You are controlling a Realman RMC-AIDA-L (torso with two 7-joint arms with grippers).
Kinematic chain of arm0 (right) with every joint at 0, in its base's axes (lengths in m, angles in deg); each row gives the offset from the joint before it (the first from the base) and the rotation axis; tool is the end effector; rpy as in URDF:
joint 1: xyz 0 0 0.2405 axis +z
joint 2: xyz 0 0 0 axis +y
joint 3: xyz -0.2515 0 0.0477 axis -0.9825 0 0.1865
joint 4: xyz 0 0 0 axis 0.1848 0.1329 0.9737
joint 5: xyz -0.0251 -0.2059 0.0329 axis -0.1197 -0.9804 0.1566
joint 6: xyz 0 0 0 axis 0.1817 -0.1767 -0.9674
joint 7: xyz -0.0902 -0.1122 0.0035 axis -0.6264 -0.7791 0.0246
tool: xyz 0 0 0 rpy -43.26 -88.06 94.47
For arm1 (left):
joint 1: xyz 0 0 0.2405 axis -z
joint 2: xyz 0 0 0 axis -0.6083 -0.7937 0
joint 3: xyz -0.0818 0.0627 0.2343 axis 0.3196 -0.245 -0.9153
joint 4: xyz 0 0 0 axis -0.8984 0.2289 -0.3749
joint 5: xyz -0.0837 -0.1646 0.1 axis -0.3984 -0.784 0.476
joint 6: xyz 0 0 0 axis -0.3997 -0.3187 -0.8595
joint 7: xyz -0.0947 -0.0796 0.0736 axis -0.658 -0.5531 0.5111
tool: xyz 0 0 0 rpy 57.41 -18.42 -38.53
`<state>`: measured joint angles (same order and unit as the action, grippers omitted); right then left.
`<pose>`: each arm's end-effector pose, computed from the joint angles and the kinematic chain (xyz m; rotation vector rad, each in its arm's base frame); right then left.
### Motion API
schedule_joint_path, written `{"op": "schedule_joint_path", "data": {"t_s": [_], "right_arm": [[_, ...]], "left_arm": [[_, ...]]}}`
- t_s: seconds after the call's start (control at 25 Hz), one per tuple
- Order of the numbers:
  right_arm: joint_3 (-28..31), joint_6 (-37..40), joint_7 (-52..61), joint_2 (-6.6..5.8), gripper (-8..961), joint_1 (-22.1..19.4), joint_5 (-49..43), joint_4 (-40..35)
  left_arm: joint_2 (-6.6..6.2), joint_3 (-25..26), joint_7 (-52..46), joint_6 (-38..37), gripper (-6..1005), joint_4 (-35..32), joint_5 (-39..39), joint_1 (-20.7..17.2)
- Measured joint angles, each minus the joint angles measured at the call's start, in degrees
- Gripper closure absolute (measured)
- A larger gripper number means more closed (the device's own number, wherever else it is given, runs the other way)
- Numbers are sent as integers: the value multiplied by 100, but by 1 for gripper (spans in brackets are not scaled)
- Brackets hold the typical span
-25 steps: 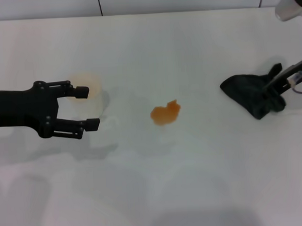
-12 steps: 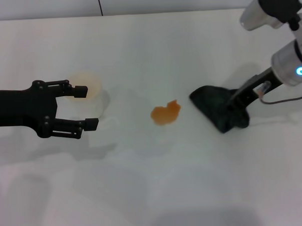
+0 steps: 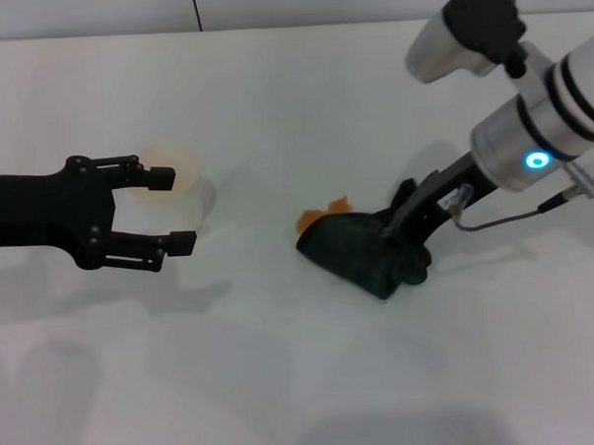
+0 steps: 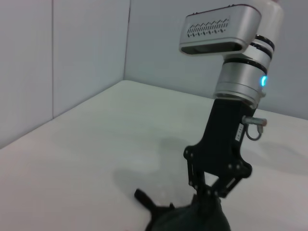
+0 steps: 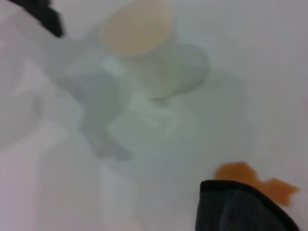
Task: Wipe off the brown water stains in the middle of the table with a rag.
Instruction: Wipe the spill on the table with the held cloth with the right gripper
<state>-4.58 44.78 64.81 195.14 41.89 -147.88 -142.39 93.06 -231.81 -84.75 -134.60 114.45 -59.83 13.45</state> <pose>0.1482 0.3691 -0.0478 -2.8401 0.8946 -0.2263 -0.2536 0.3289 0.0561 -2.9157 -0.4035 -0.5400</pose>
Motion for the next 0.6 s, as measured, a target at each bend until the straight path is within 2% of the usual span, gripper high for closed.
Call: {"op": "schedule_joint_path", "data": {"t_s": [0.6], "right_arm": [[-631, -407, 121, 32, 896, 292, 527, 206]], "left_arm": [[63, 0, 2, 1, 107, 18, 1, 32]]}}
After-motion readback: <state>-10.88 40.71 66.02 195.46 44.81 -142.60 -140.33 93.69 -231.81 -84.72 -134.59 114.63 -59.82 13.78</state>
